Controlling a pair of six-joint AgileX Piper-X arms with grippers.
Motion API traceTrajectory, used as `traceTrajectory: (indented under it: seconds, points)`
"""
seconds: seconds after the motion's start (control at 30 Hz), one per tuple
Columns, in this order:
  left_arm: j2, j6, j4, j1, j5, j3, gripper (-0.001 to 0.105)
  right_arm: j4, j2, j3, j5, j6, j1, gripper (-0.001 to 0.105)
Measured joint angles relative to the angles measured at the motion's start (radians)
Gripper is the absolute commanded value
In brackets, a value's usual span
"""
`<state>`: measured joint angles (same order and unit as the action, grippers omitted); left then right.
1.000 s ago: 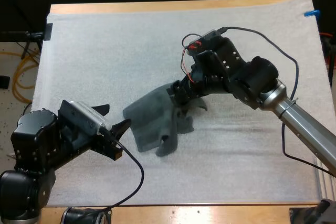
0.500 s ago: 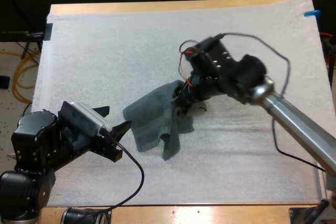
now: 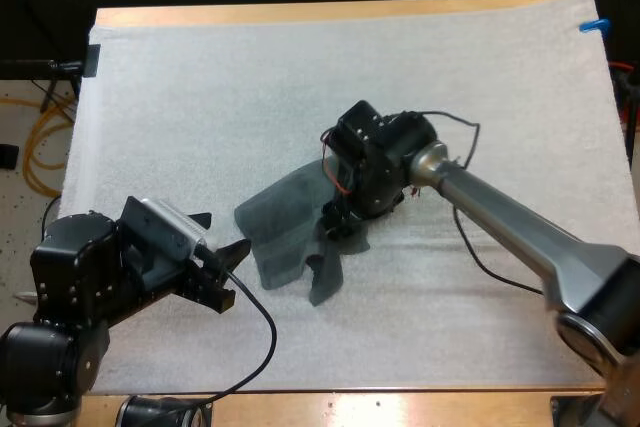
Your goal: Pick towel from pile fold and stack
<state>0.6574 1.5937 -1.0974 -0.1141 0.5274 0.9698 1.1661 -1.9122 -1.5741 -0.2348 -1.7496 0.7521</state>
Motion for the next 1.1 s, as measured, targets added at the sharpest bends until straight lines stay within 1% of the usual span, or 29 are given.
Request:
traceTrajectory:
  seconds: [0.17,0.23,0.33,0.37,0.4,0.43,0.47,0.5,0.63,0.73,0.8,1.0,1.1]
  points:
    - [0.000,0.000,0.000,0.000,0.000,0.000,0.059,-0.017,-0.078,0.000,-0.019,0.000,0.000,0.069]
    - [0.000,0.000,0.000,0.000,0.000,0.000,0.059,-0.028,-0.093,0.000,-0.046,0.000,0.000,0.063]
    - [0.000,0.000,0.000,0.000,0.000,0.000,0.059,-0.042,-0.105,0.000,-0.072,0.000,0.000,0.041]
    - [0.000,0.000,0.000,0.000,0.000,0.000,0.059,-0.045,-0.107,0.000,-0.074,0.000,0.000,0.032]
    - [0.000,0.000,0.000,0.000,0.000,0.000,0.059,-0.045,-0.107,0.000,-0.076,0.000,0.000,0.021]
    - [0.000,0.000,0.000,0.000,0.000,0.000,0.059,-0.045,-0.107,0.000,-0.077,0.000,0.000,0.016]
    - [0.000,0.000,0.000,0.000,0.000,0.000,0.059,-0.045,-0.107,0.000,-0.079,0.000,0.000,0.004]
    - [0.000,0.000,0.000,0.000,0.000,0.000,0.059,-0.045,-0.107,0.000,-0.081,0.000,0.000,0.000]
    - [0.000,0.000,0.000,0.000,0.000,0.000,0.059,-0.044,-0.101,0.000,-0.082,-0.010,0.000,0.000]
    - [0.000,0.000,0.000,0.000,0.000,0.000,0.059,-0.034,-0.062,0.000,-0.070,-0.022,0.000,0.000]
    - [0.000,0.000,0.000,0.000,0.000,0.000,0.059,-0.030,-0.010,0.000,-0.017,-0.038,0.000,0.000]
    - [0.000,0.000,0.005,0.000,0.000,0.000,0.059,-0.026,0.183,-0.021,0.237,-0.094,0.000,0.000]
    - [0.000,0.000,0.015,0.000,0.000,0.000,0.059,-0.030,0.264,-0.066,0.282,-0.143,0.000,0.000]
